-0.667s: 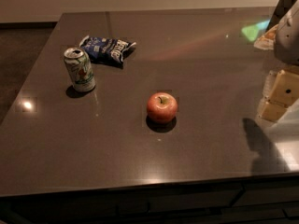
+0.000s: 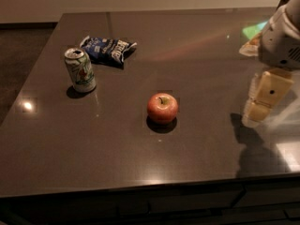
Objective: Move apple near 7up can
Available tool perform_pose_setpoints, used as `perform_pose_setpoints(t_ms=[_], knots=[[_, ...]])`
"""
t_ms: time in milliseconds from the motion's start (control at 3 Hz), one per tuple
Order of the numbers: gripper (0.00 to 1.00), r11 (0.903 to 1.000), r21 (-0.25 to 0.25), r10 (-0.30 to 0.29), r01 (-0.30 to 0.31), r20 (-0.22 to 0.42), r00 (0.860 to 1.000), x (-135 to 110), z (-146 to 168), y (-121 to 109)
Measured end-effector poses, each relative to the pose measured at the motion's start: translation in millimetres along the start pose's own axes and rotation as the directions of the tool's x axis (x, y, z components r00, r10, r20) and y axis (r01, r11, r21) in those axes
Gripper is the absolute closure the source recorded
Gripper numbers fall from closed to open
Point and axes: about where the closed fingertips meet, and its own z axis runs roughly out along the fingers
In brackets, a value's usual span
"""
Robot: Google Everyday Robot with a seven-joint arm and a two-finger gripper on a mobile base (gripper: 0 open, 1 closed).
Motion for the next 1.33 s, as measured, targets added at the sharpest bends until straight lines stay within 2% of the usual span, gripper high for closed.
perform_pose_setpoints(t_ms=[667, 1333], knots=[[0.00, 0.9972, -0.072, -0.012, 0.020, 0.107, 0.994, -37, 53, -2], [0.00, 0.9950, -0.082, -0.039, 0.056, 0.191, 0.981, -83, 94, 0]])
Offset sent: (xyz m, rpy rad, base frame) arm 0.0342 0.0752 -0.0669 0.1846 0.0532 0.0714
